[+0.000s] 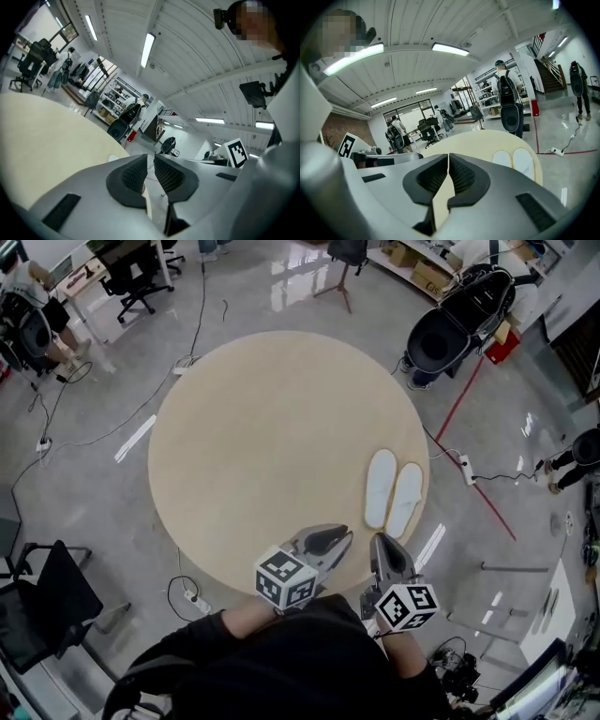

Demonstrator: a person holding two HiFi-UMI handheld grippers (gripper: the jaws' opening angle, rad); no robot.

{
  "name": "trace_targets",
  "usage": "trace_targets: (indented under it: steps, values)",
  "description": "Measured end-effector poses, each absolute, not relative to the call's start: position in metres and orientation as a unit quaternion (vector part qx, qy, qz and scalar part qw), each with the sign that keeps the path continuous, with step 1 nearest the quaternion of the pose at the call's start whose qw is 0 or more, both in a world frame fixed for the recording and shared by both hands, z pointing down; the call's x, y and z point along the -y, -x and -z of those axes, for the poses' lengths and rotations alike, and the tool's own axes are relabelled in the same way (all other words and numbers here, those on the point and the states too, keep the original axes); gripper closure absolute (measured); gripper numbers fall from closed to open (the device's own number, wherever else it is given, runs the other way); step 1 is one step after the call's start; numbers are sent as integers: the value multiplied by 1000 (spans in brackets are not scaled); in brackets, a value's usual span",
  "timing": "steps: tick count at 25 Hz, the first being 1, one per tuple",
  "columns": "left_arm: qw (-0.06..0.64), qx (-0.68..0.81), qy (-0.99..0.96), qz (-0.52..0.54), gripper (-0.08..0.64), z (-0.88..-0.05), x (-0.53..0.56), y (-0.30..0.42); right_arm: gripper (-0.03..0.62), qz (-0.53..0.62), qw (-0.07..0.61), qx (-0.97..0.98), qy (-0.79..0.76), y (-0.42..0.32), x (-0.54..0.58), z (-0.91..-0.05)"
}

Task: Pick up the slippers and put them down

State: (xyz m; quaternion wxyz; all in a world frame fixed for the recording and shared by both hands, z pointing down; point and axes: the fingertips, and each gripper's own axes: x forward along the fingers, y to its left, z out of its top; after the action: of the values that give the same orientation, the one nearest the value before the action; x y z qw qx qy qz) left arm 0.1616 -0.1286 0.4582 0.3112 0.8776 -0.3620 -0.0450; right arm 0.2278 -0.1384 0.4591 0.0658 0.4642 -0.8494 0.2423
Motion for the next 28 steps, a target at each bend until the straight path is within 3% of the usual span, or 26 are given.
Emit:
trace_targets:
  steps: [8, 14, 28]
  values:
    - [224, 445, -866, 34, 537, -417, 91, -110, 578, -217, 31, 898, -381, -172, 118, -418]
    - [200, 470, -859, 21, 535, -407, 63, -132, 578, -171, 9, 923, -344, -182, 83, -398]
    - [212, 501, -839, -23, 535, -430, 24, -171, 577, -190, 5, 940, -284, -206, 47, -417]
